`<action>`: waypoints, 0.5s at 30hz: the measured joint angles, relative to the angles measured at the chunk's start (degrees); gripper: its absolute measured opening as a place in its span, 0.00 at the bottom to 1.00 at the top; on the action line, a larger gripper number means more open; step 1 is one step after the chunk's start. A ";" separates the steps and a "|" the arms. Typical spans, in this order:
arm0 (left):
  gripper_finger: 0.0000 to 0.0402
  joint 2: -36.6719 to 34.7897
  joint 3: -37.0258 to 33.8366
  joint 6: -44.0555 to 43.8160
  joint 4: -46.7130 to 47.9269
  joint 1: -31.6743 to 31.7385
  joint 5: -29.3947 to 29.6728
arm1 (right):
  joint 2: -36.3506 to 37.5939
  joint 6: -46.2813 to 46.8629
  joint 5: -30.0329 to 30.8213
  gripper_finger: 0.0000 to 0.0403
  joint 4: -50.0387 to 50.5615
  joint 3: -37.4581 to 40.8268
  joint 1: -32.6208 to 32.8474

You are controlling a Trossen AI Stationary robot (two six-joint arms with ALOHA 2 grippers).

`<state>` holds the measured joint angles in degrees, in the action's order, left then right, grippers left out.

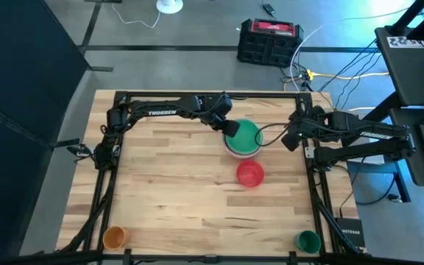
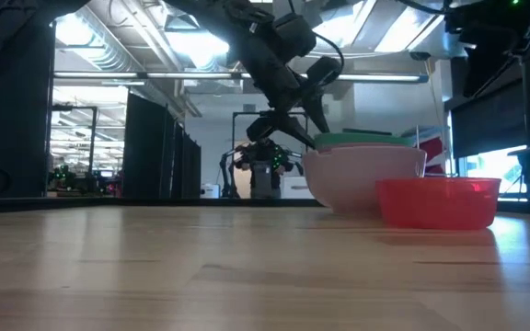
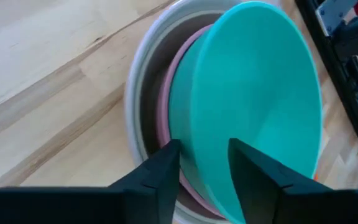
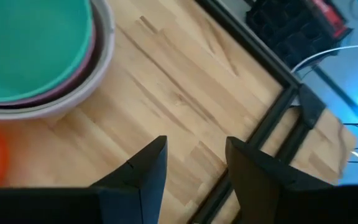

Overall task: Nest bowls inside each other
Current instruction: Stack the orange bowl on top of the teal bowl

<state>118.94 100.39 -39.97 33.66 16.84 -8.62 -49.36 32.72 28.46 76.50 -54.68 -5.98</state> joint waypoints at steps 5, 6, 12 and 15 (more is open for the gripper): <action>0.40 -0.51 2.90 3.14 2.53 -0.56 0.03 | 0.03 0.10 -4.45 0.37 -5.20 2.06 0.07; 0.40 -0.75 3.08 3.91 3.32 -0.54 0.26 | 0.00 0.35 -5.22 0.37 -6.39 3.01 0.27; 0.42 -2.38 3.39 8.50 7.73 -0.25 1.82 | -0.20 1.86 -9.81 0.37 -13.58 8.70 1.46; 0.43 -3.19 3.54 10.79 9.93 -0.11 2.60 | -0.29 2.61 -12.11 0.37 -17.17 11.55 2.05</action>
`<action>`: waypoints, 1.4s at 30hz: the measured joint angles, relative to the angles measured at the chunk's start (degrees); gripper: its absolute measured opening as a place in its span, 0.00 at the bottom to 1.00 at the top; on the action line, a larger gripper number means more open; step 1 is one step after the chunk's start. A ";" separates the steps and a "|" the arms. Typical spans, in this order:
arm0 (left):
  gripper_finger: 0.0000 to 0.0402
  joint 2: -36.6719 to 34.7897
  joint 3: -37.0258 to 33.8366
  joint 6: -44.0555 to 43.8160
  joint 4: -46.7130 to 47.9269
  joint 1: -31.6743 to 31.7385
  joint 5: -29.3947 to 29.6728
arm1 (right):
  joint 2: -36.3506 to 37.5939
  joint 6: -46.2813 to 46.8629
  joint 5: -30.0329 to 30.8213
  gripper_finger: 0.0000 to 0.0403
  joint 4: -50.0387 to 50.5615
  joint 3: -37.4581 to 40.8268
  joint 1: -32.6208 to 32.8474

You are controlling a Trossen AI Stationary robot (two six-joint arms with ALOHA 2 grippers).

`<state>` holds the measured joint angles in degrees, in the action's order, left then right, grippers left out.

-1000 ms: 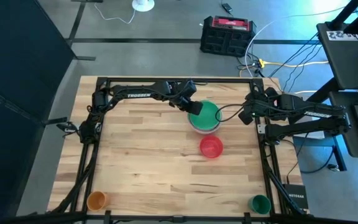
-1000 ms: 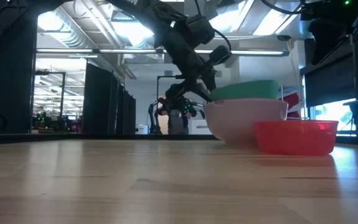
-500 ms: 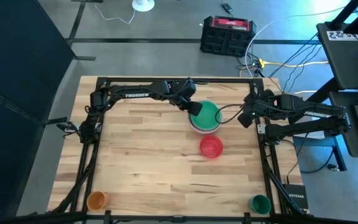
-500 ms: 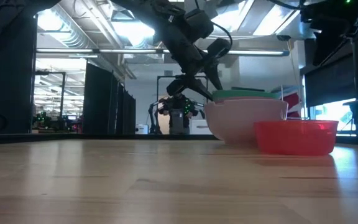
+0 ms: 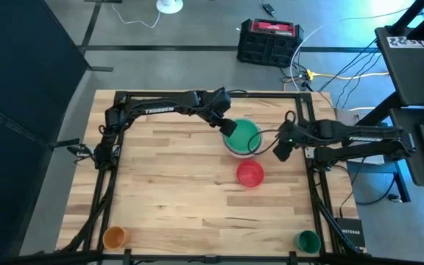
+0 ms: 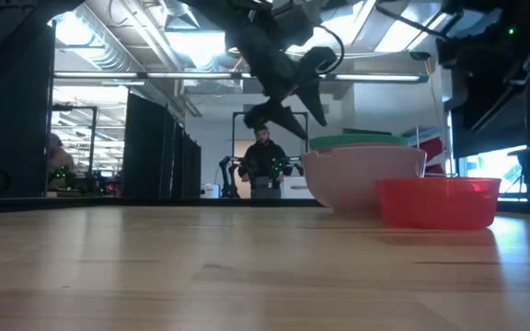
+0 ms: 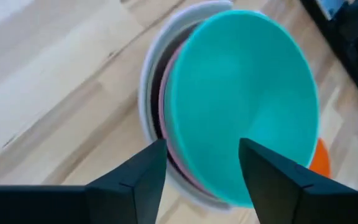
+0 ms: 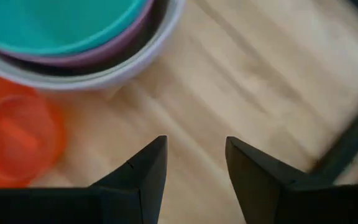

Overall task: Nest bowls inside each other
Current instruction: Stack the orange bowl on top of the teal bowl

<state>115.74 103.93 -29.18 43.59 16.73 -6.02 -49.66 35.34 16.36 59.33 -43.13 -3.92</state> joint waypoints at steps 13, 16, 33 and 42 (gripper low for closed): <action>0.46 -6.25 0.38 9.09 9.43 0.90 5.17 | -1.97 5.59 -8.86 0.37 -12.60 8.70 4.98; 0.46 -8.41 0.38 11.34 10.73 0.84 6.45 | -3.81 7.67 -10.49 0.37 -14.60 8.85 6.57; 0.46 -15.48 0.36 24.91 18.56 -5.19 14.95 | -18.17 8.78 -5.25 0.37 -15.04 1.56 16.64; 0.46 -17.20 0.36 28.39 20.59 -7.69 17.27 | -26.56 5.92 -2.36 0.37 -8.90 -5.46 19.37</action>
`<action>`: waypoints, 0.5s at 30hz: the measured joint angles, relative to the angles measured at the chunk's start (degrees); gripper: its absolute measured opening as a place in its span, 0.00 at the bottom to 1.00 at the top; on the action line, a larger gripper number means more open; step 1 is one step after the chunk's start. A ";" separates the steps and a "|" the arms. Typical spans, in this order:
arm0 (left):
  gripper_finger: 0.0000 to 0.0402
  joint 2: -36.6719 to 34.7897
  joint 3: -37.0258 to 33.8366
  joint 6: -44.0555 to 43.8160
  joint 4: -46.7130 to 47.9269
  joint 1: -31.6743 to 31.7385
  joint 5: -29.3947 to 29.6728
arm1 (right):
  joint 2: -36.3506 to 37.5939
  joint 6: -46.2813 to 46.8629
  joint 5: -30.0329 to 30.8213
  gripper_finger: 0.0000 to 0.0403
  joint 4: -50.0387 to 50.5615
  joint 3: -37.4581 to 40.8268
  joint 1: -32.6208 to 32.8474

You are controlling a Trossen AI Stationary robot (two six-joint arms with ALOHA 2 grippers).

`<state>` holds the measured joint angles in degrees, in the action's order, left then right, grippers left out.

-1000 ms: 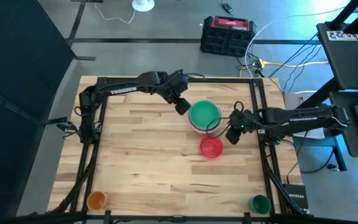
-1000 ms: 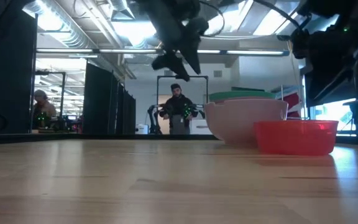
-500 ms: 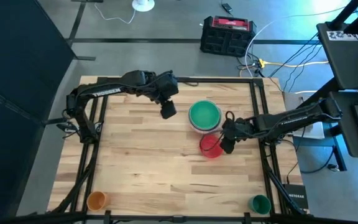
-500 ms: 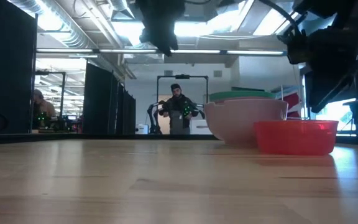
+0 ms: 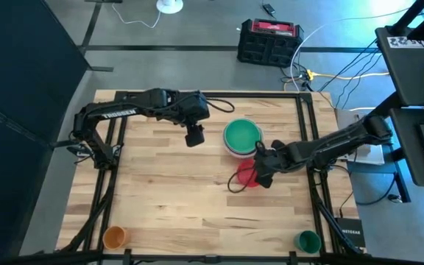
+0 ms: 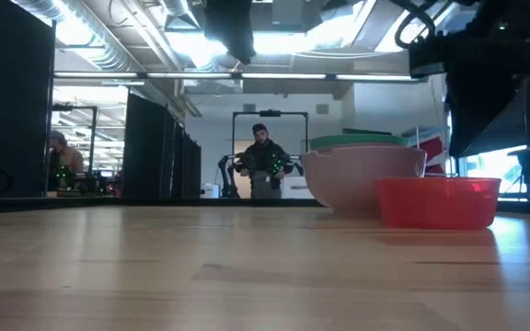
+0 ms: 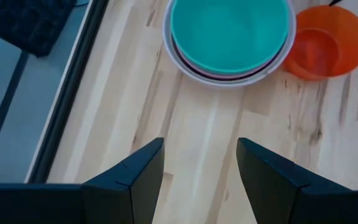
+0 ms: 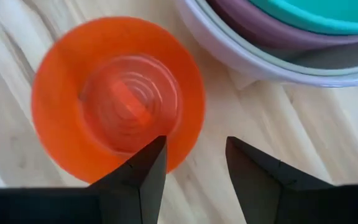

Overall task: Nest bowls inside each other
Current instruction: Stack the orange bowl on top of the teal bowl

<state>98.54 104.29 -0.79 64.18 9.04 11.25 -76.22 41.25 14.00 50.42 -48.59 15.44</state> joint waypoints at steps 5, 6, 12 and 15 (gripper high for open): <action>0.46 0.00 -0.88 0.79 0.95 -0.55 2.03 | -2.36 0.19 -0.27 0.37 0.93 -2.29 -0.09; 0.46 0.00 -0.99 1.07 1.85 -0.55 2.69 | -2.56 0.97 -0.93 0.37 0.97 -2.37 -0.16; 0.46 -0.04 -1.68 2.23 2.11 -0.60 3.45 | -2.80 6.69 -3.18 0.37 0.80 -2.38 -2.83; 0.46 -0.04 -1.71 2.78 1.86 -0.65 3.46 | -2.80 9.37 -3.96 0.37 0.60 -2.39 -4.46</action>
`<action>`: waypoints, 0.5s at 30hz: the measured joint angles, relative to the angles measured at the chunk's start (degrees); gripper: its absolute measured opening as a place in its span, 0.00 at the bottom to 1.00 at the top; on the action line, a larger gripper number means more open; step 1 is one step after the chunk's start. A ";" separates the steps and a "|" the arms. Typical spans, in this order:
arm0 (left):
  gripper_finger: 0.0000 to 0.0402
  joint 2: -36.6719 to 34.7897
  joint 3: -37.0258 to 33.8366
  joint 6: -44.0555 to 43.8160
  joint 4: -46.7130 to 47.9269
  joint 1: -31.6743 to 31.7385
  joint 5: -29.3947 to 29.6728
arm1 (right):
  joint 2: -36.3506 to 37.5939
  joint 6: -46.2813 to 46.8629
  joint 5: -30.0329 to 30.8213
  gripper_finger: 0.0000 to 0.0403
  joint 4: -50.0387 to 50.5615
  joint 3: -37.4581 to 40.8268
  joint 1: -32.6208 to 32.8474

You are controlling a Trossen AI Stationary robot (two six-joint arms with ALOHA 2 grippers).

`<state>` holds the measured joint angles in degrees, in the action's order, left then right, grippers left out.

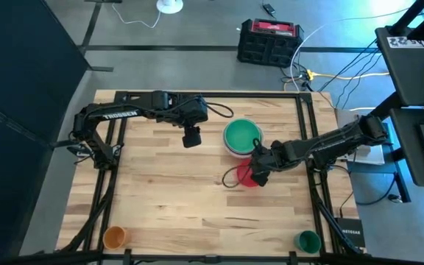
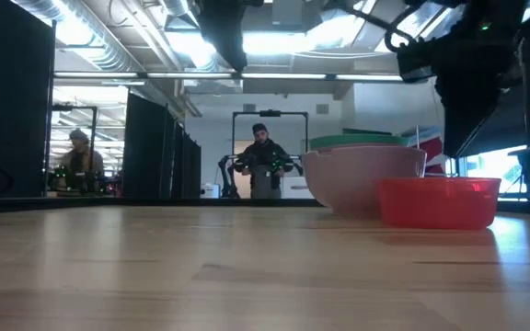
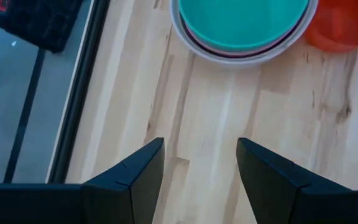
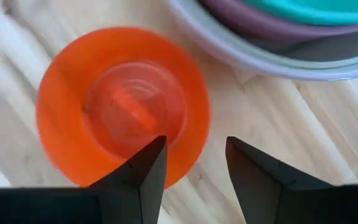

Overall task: Nest bowls inside each other
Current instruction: Stack the orange bowl on top of the teal bowl

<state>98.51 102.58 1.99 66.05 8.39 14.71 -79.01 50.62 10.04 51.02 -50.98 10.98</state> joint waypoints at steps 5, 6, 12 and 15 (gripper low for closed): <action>0.46 0.01 -0.05 0.92 -0.42 -0.09 0.02 | 0.01 4.47 -1.30 0.37 -0.34 -0.01 -2.70; 0.46 0.01 -0.06 1.10 -0.50 -0.10 0.03 | 0.01 5.36 -1.56 0.37 -0.41 -0.01 -3.25; 0.46 0.01 -0.11 2.28 -0.90 -0.19 0.05 | 0.01 10.40 -3.60 0.37 -0.87 -0.03 -6.12; 0.46 0.01 -0.10 2.98 -0.92 -0.19 0.05 | 0.03 12.24 -4.69 0.37 -0.71 -0.03 -6.30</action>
<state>98.52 102.48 4.97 65.12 8.21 14.76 -78.98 62.86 5.34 50.31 -51.00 4.69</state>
